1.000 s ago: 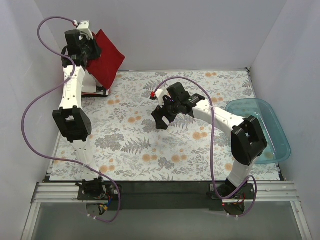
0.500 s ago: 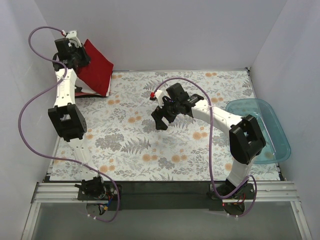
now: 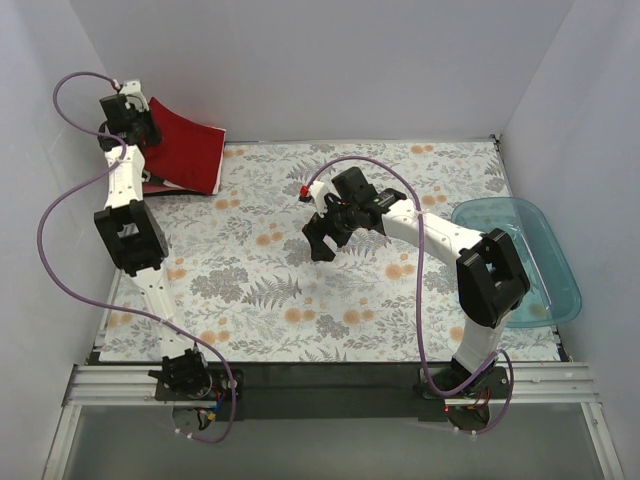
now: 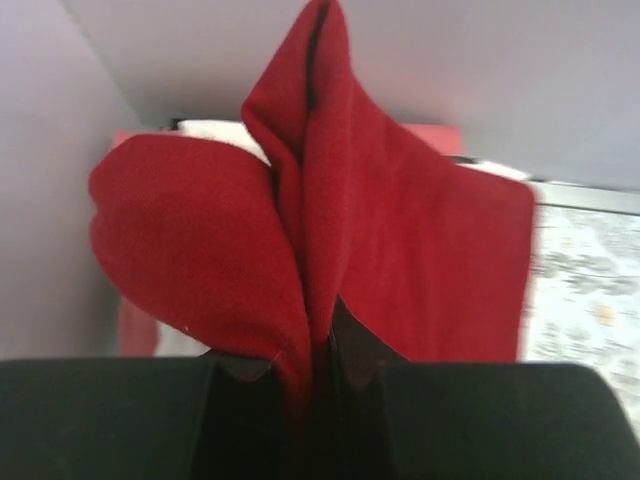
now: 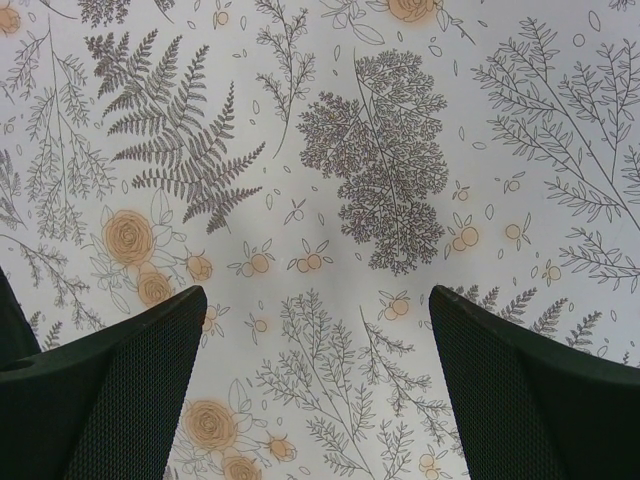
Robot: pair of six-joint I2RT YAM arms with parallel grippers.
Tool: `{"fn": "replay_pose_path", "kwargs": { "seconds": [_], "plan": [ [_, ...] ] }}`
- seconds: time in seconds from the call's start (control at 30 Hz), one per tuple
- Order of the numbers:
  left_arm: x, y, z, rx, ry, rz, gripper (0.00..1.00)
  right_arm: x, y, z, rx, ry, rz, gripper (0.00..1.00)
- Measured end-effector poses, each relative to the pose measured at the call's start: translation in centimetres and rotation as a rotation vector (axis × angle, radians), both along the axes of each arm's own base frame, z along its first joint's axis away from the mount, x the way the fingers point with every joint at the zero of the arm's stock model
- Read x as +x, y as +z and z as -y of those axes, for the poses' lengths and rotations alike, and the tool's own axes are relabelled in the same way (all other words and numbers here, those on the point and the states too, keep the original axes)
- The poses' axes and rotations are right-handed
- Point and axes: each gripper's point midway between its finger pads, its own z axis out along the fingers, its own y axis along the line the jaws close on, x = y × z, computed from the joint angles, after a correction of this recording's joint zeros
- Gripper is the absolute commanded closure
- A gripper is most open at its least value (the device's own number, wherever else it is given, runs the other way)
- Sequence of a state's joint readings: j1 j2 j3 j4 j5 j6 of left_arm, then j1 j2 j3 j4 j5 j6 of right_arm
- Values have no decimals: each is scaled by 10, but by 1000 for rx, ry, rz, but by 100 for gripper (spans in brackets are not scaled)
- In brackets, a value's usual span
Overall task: Fold and stack the t-shirts
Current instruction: Neatly place the folded tshirt to the corner, then reset both grippers
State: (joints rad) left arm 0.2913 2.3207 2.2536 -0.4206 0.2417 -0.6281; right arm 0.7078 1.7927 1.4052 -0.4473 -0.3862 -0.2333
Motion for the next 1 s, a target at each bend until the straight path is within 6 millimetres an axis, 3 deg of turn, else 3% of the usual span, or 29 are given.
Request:
{"fn": "replay_pose_path", "kwargs": {
  "seconds": [0.03,0.07,0.17,0.27,0.3,0.4,0.5,0.6,0.73,0.9,1.0],
  "plan": [
    [2,-6,-7,15,8,-3,94,0,0,0,1,0,0,1],
    [4,-14,-13,30,21,-11,74,0,0,0,1,1,-1,2],
    [7,-37,-35,81,59,-34,40,0,0,0,1,1,-1,2],
    [10,-51,-48,122,80,-51,29,0,0,0,-1,0,1,1],
    [11,-53,-51,134,83,-54,21,1,0,0,-3,-2,3,2],
    [13,-42,-54,169,83,-35,18,4,-1,3,-14,-13,12,2],
    [12,-19,-56,200,81,-2,17,13,0,13,-23,-43,22,2],
    [7,12,-54,224,81,36,16,31,9,36,-23,-111,40,1],
    [-15,80,-48,259,89,113,15,67,42,85,7,-249,113,2],
    [-61,166,-16,257,62,199,14,95,97,164,57,-442,242,2],
    [-90,192,28,205,14,209,13,91,114,201,71,-526,288,2]
  ]
}}
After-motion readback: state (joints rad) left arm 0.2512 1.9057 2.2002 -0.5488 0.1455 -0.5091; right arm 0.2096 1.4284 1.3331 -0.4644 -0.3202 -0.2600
